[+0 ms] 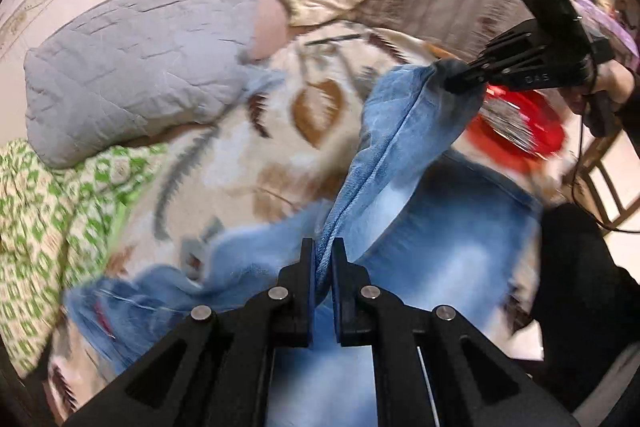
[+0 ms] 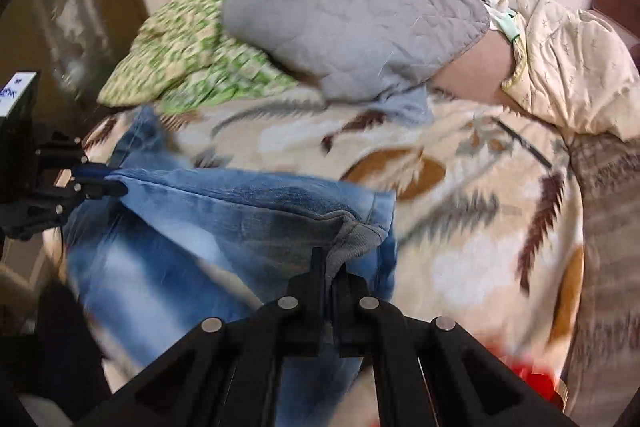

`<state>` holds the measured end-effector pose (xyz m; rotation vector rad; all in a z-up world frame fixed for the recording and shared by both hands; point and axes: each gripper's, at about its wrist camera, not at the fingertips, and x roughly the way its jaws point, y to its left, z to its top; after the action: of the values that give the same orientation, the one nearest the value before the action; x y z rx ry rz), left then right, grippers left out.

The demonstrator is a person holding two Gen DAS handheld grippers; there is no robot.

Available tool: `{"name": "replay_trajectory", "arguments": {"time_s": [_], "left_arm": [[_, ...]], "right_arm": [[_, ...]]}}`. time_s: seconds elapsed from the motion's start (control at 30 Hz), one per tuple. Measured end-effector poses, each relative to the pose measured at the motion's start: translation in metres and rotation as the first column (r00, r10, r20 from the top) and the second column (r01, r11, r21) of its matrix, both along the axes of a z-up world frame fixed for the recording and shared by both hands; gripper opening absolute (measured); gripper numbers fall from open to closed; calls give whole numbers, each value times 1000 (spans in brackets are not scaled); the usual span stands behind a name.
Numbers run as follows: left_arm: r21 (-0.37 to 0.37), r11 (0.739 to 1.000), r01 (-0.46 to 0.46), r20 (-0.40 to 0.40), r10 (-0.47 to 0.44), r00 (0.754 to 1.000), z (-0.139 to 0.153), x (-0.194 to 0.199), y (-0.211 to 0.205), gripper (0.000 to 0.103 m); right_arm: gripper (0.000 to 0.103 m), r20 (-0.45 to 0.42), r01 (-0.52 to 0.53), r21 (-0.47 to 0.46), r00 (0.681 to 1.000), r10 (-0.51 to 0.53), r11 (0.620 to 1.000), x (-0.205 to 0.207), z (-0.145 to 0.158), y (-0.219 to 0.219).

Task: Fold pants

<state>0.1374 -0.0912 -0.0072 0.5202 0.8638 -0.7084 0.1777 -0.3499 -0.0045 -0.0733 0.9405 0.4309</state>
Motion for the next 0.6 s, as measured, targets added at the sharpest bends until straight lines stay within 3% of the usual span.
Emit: {"name": "replay_trajectory", "arguments": {"time_s": [0.17, 0.37, 0.6], "left_arm": [[32, 999, 21, -74, -18, 997, -49, -55, -7, 7], [137, 990, 10, -175, 14, 984, -122, -82, -15, 11], [120, 992, -32, -173, 53, 984, -128, -82, -13, 12]], "right_arm": [[2, -136, -20, -26, 991, 16, 999, -70, -44, 1], [4, -292, 12, -51, 956, -26, 999, -100, -99, 7], [8, -340, 36, -73, 938, -59, 997, -108, -119, 8]]}}
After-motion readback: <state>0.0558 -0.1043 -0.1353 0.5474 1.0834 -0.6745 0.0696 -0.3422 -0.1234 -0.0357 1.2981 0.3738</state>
